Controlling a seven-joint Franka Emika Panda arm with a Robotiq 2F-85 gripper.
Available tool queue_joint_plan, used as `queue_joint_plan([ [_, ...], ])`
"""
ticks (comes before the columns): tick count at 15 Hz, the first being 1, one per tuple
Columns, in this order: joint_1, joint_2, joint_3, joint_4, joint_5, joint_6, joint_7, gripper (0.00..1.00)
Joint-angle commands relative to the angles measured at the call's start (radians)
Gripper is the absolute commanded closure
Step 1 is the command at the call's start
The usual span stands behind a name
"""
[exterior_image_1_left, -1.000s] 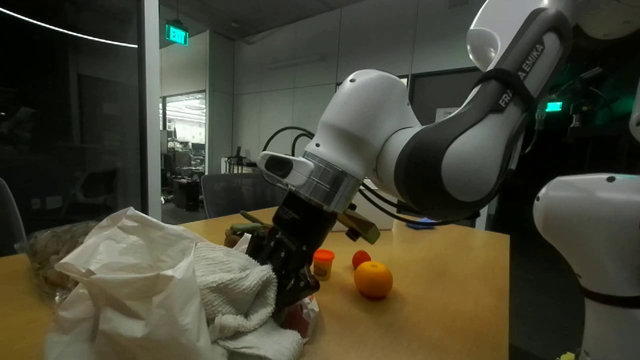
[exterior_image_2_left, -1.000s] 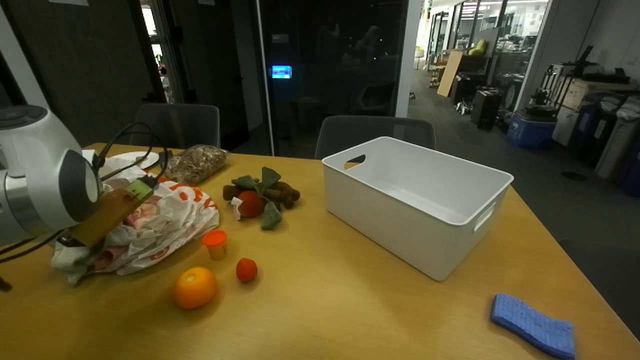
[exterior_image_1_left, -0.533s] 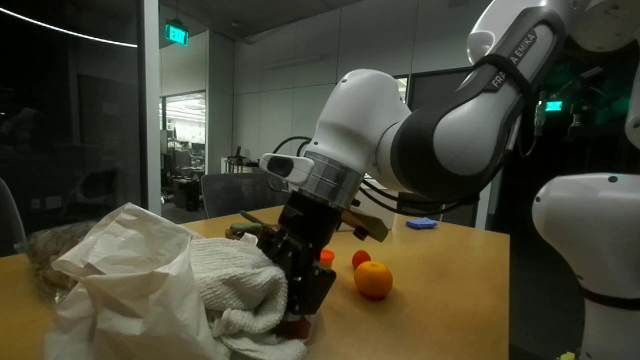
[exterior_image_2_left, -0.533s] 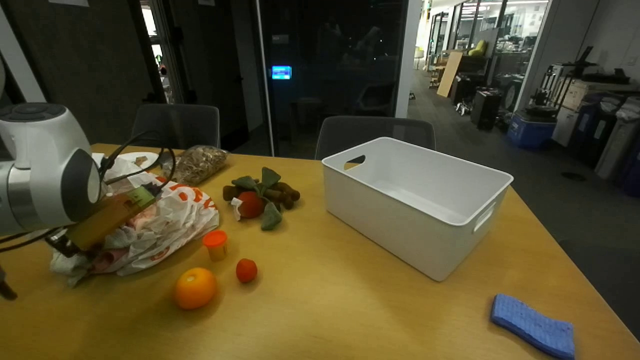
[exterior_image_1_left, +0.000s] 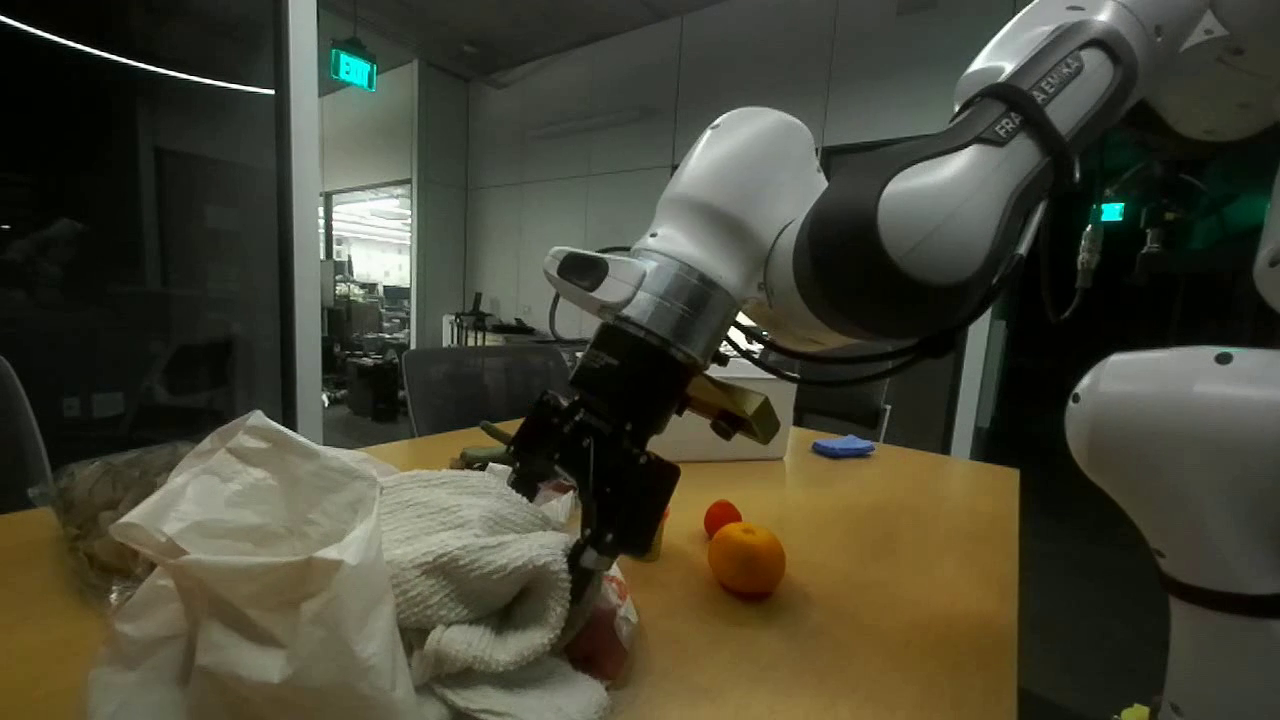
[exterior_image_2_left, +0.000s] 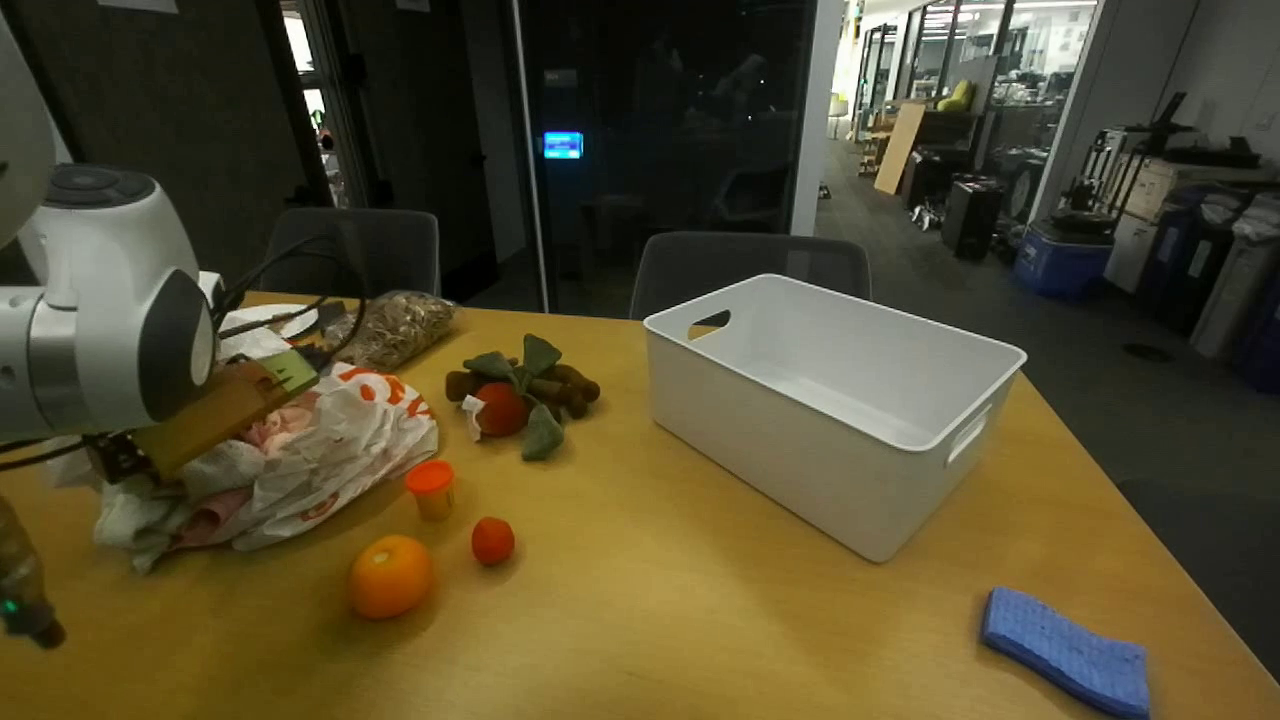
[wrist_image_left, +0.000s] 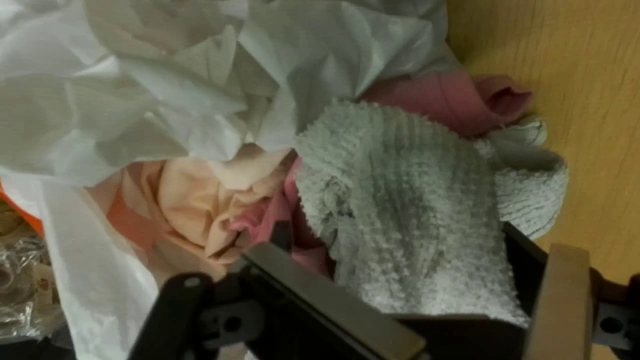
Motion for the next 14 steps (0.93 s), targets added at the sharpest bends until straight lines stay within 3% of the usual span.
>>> queue_joint_plan([
  [1, 0.001, -0.101, -0.009, 0.001, -0.035, 0.032, -0.02, 0.0],
  [5, -0.014, -0.15, -0.008, 0.005, -0.108, 0.111, -0.008, 0.0],
  [8, -0.074, -0.164, 0.004, 0.008, -0.177, 0.17, 0.024, 0.0],
  [10, -0.116, -0.156, 0.039, 0.01, -0.187, 0.181, 0.129, 0.0],
  [14, -0.169, -0.138, 0.02, 0.008, -0.194, 0.157, 0.299, 0.0],
])
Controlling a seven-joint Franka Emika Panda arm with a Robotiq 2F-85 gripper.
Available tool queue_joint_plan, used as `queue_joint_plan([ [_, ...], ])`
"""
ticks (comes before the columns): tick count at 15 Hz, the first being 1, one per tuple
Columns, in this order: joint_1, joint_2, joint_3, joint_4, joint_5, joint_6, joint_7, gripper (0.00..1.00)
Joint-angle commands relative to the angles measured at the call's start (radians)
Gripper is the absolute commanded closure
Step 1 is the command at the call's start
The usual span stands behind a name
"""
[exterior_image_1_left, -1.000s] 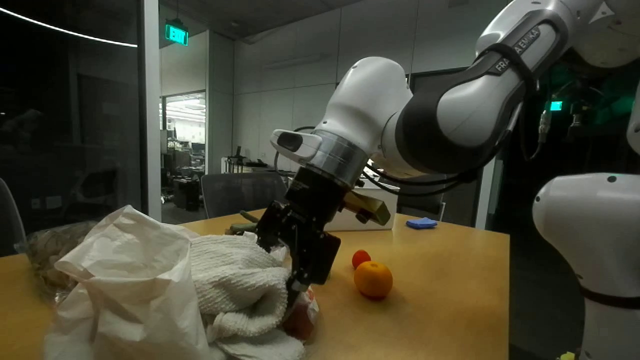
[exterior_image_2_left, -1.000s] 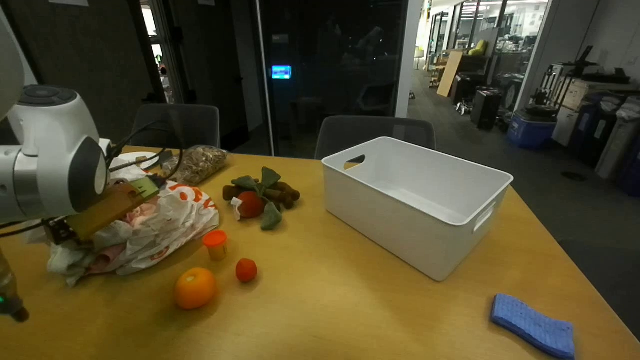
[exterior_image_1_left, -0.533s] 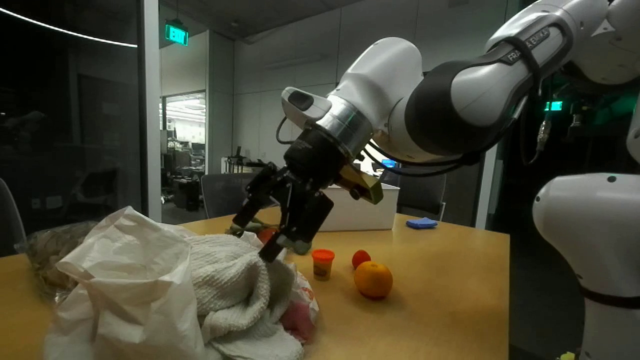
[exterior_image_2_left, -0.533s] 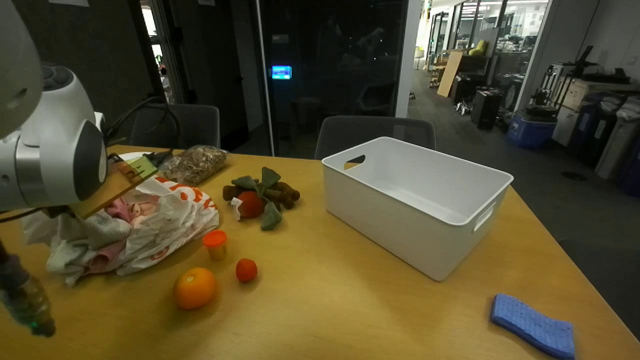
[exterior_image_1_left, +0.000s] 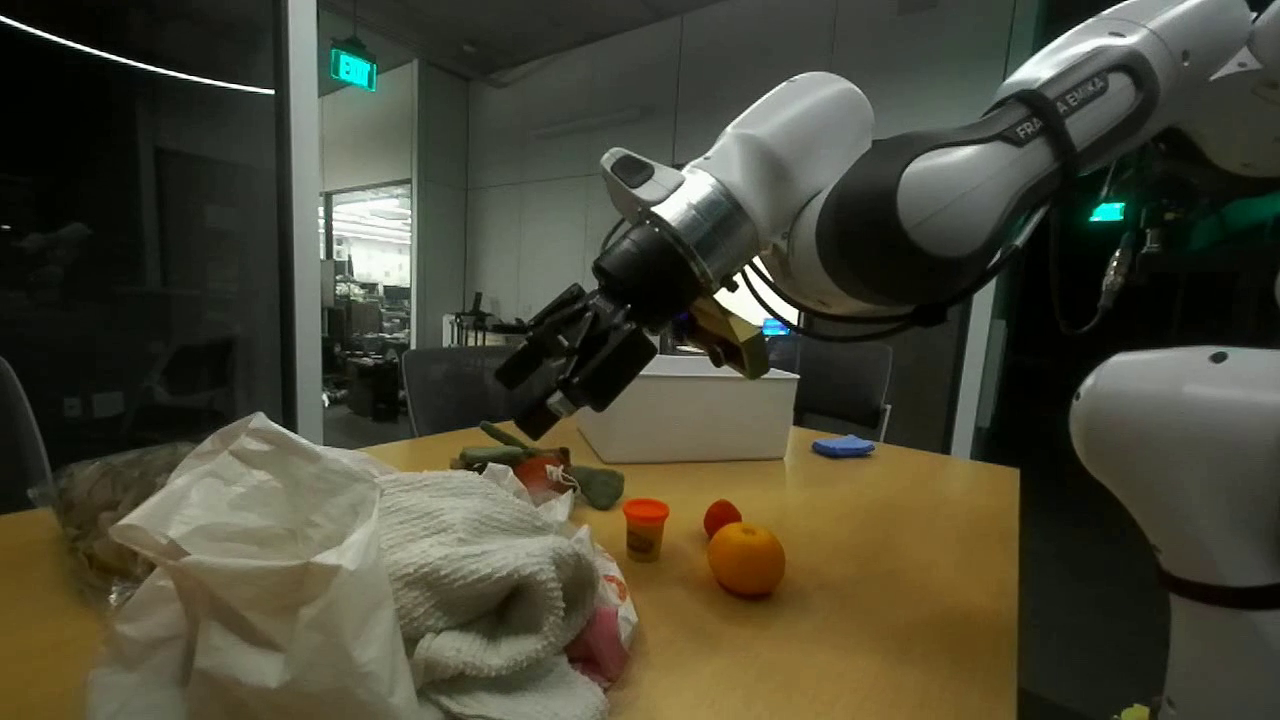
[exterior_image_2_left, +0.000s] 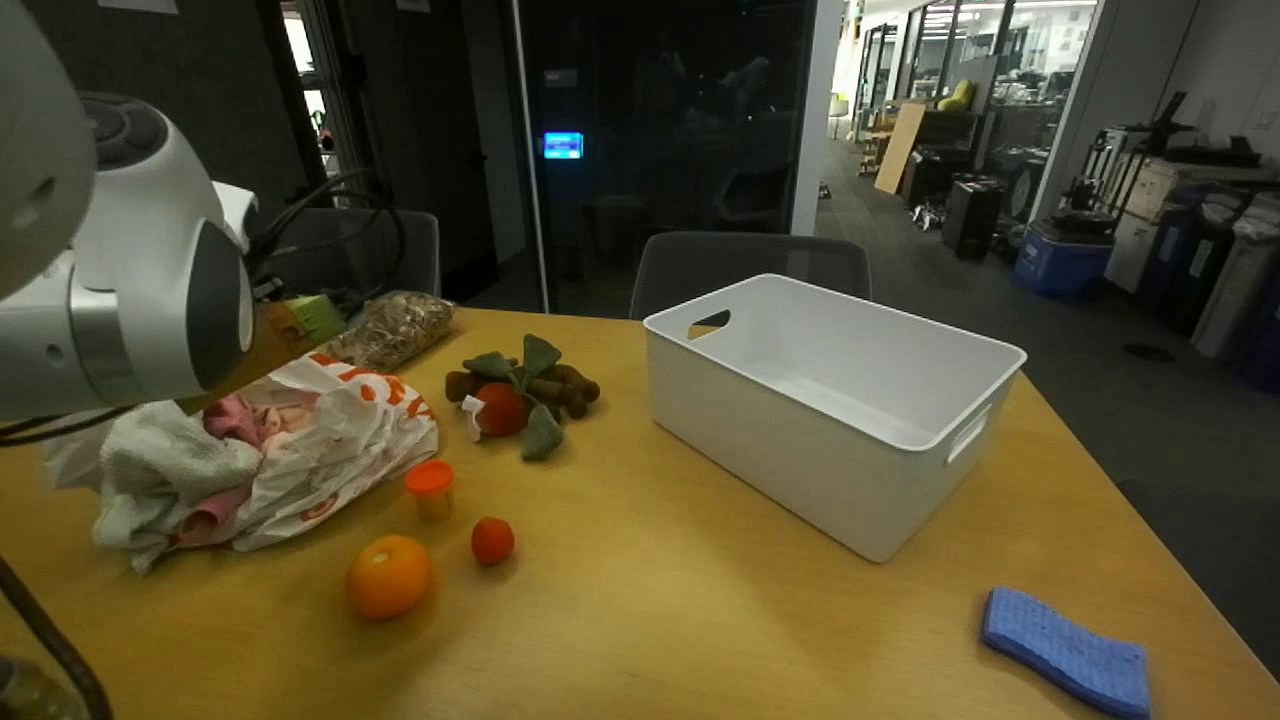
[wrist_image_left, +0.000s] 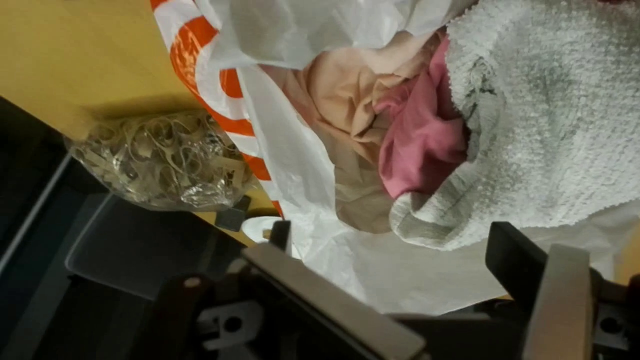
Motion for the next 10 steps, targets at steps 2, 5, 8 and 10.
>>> queue_joint_plan([
  [2, -0.025, 0.004, -0.012, -0.001, -0.001, -0.007, 0.06, 0.0],
  [5, -0.029, 0.004, -0.023, -0.004, -0.001, -0.014, 0.058, 0.0],
  [8, -0.033, 0.045, -0.048, -0.008, 0.015, 0.016, 0.099, 0.0],
  [10, -0.045, 0.104, -0.068, -0.011, 0.027, 0.096, 0.155, 0.0],
])
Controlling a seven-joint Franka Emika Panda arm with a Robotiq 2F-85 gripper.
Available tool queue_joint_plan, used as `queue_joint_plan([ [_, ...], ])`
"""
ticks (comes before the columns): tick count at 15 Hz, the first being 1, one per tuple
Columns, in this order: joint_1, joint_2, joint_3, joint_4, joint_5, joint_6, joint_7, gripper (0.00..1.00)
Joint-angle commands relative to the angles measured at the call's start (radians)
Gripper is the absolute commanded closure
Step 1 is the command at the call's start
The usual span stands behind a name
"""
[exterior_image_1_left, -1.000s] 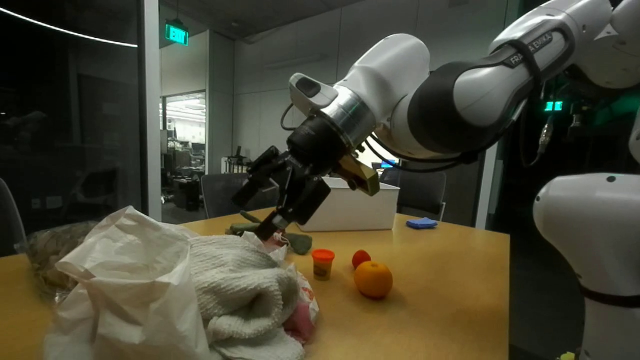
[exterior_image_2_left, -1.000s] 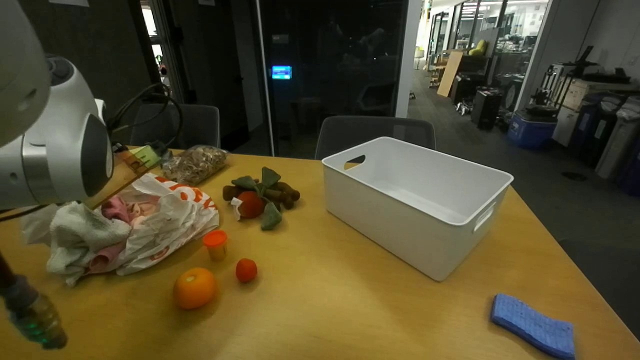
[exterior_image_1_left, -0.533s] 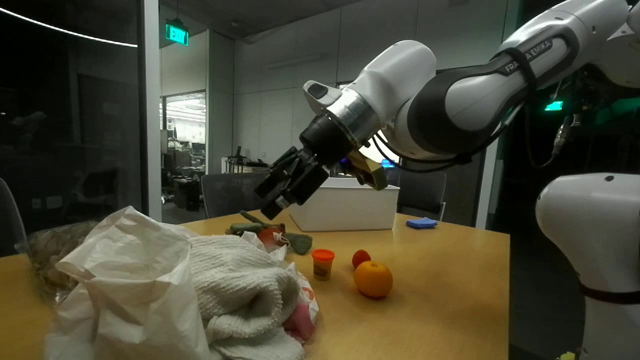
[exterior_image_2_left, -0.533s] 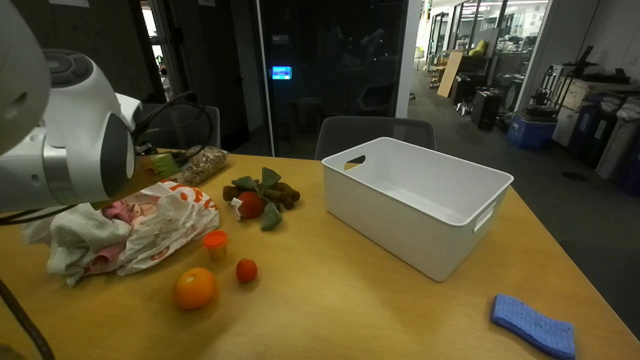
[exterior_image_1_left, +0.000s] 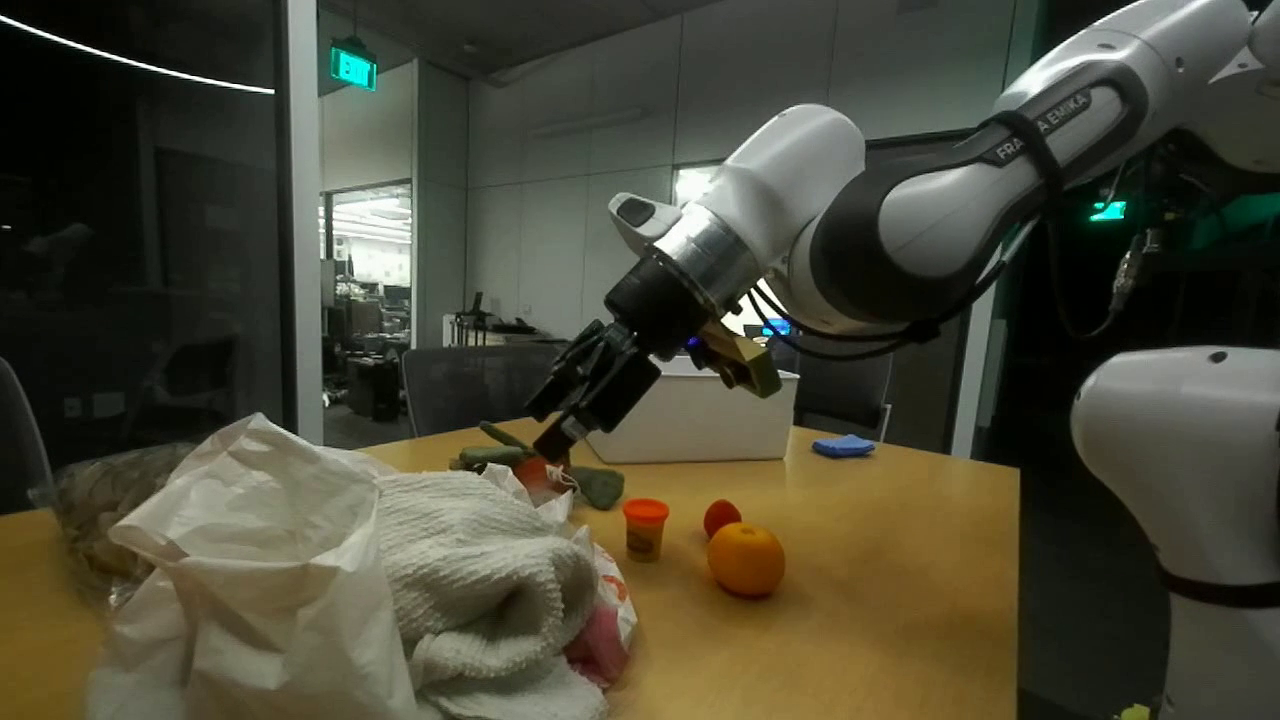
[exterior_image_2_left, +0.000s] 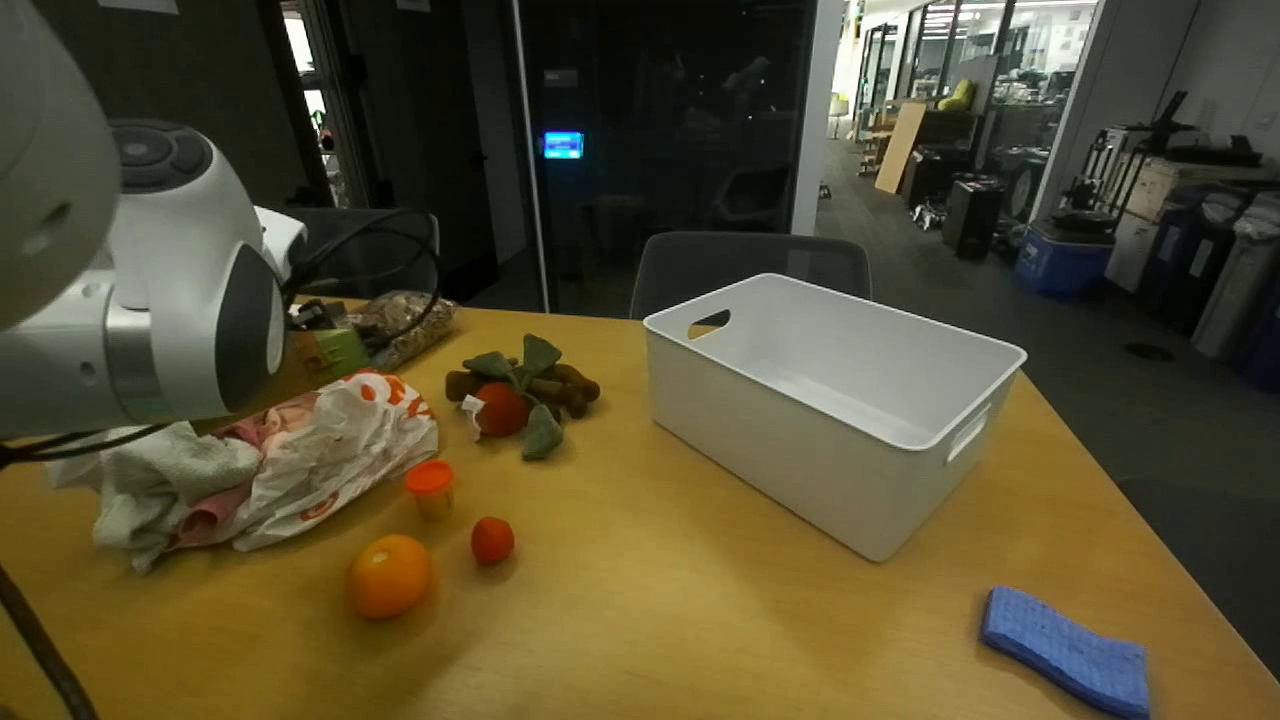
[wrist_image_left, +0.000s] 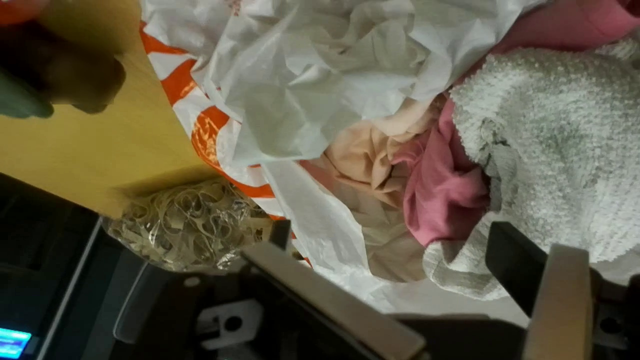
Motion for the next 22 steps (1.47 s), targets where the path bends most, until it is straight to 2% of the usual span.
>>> queue_joint_plan([
  [1, -0.021, 0.102, -0.029, 0.004, 0.022, 0.138, 0.102, 0.0],
  [3, -0.04, 0.171, -0.036, 0.008, 0.024, 0.214, 0.165, 0.0],
  [4, -0.07, 0.208, 0.011, -0.001, 0.16, 0.236, 0.102, 0.0],
  [5, -0.061, 0.218, 0.013, -0.003, 0.204, 0.224, 0.106, 0.0],
  [6, -0.039, 0.233, -0.017, 0.003, 0.151, 0.217, 0.175, 0.0],
  [9, -0.02, 0.258, -0.015, -0.005, 0.183, 0.125, 0.201, 0.0],
  [12, -0.003, 0.274, -0.014, -0.009, 0.175, 0.087, 0.222, 0.0],
  [16, 0.069, 0.24, -0.055, -0.01, 0.194, 0.014, 0.206, 0.0],
  [21, 0.155, 0.244, -0.128, 0.0, 0.194, 0.033, 0.159, 0.0],
  [22, 0.174, 0.245, -0.146, 0.002, 0.192, 0.051, 0.15, 0.25],
])
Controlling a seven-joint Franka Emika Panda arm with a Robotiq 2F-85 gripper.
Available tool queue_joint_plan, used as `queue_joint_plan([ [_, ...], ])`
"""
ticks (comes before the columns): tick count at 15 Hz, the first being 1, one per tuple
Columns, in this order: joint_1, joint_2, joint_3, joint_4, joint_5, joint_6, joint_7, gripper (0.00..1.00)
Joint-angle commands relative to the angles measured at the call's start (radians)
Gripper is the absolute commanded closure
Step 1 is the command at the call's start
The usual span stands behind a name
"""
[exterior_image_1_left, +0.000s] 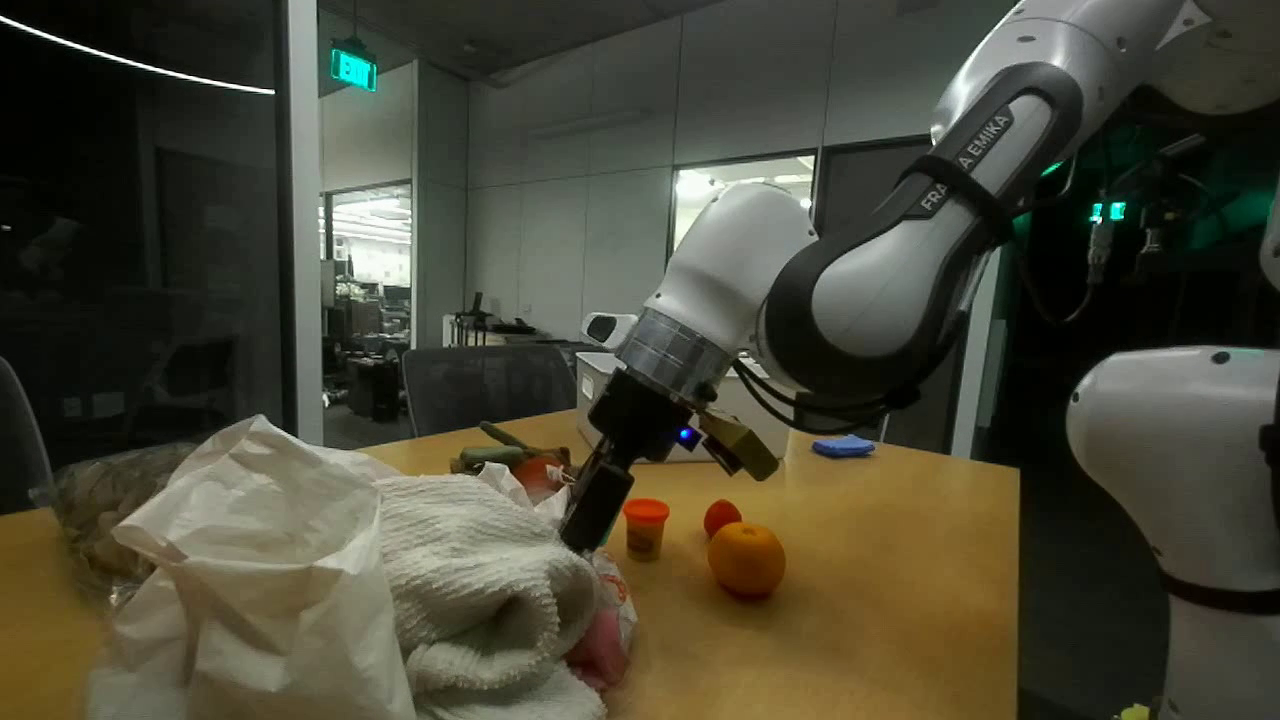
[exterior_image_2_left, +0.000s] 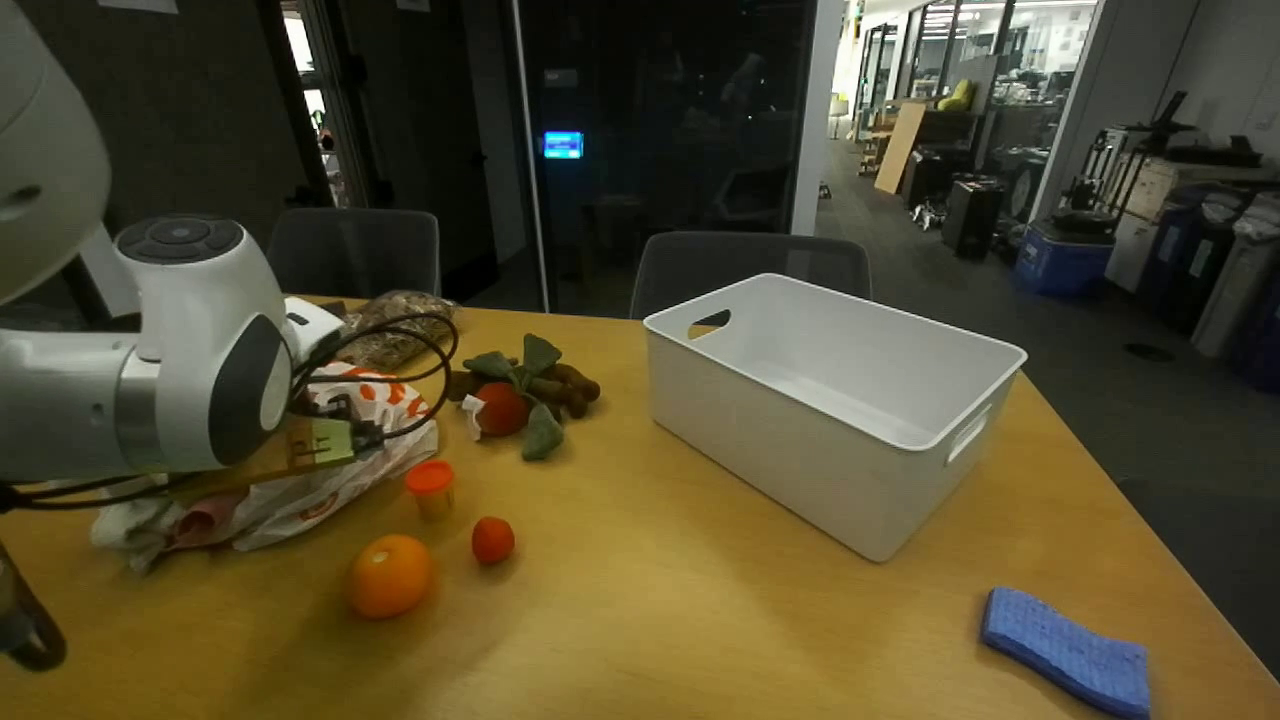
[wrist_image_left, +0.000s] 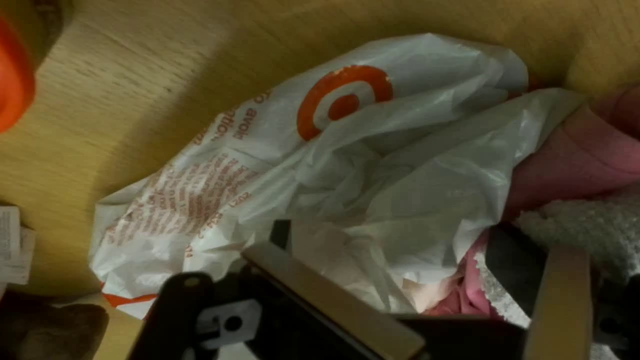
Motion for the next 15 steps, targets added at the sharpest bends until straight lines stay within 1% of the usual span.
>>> queue_joint_plan([
  [1, 0.077, -0.021, -0.069, 0.009, 0.011, 0.039, -0.062, 0.26],
  [2, 0.085, -0.02, -0.077, 0.009, 0.005, 0.053, -0.068, 0.32],
  [3, 0.098, -0.017, -0.089, 0.01, 0.005, 0.065, -0.074, 0.42],
  [5, 0.116, -0.019, -0.106, 0.01, 0.007, 0.088, -0.076, 0.55],
  [6, 0.122, -0.014, -0.114, 0.01, 0.005, 0.103, -0.074, 0.65],
  [7, 0.125, -0.016, -0.118, 0.009, 0.004, 0.114, -0.073, 0.71],
  [9, 0.127, -0.007, -0.12, 0.009, 0.002, 0.133, -0.065, 0.87],
  [11, 0.122, -0.003, -0.121, 0.009, 0.0, 0.149, -0.061, 0.95],
  [13, 0.108, 0.006, -0.113, 0.009, -0.004, 0.167, -0.055, 0.98],
  [14, 0.094, 0.021, -0.1, 0.011, -0.009, 0.177, -0.048, 0.98],
  [15, 0.067, 0.039, -0.077, 0.015, -0.012, 0.181, -0.032, 0.94],
])
